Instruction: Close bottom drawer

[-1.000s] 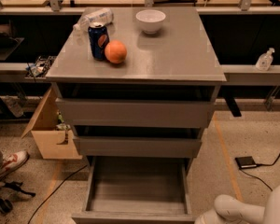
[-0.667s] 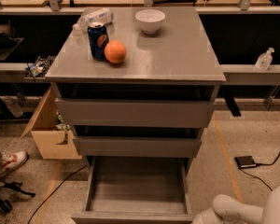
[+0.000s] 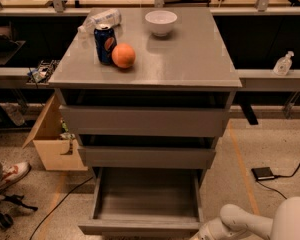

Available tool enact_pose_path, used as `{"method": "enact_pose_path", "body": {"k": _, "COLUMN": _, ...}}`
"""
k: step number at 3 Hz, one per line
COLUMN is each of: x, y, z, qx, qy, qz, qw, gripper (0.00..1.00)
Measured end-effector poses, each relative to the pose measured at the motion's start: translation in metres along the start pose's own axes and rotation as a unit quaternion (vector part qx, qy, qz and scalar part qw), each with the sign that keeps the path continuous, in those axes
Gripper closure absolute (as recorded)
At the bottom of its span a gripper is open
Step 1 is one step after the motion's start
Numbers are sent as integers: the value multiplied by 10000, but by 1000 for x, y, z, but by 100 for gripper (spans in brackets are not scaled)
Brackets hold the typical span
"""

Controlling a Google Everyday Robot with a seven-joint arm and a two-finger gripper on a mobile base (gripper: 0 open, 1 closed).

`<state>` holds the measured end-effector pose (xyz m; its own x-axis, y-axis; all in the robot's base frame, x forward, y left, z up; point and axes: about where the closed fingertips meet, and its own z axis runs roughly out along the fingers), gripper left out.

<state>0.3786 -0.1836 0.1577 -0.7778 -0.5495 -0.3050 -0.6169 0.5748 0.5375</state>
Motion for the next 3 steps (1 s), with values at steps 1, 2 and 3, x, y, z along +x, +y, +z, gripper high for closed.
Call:
{"method": "enact_pose_path", "body": {"k": 1, "x": -22, "y": -4, "z": 3, "qx": -3, "qy": -270, "qz": -144, "qw": 9995, "gripper": 100}}
{"method": "enact_pose_path", "body": {"k": 2, "x": -21, "y": -4, "z": 3, "qx": -4, "qy": -270, "qz": -144, "qw": 9995, "gripper": 100}}
{"method": "enact_pose_path", "body": {"k": 3, "x": -24, "y": -8, "z": 6, "qx": -89, "qy": -411, "qz": -137, "qw": 9990, "gripper": 100}}
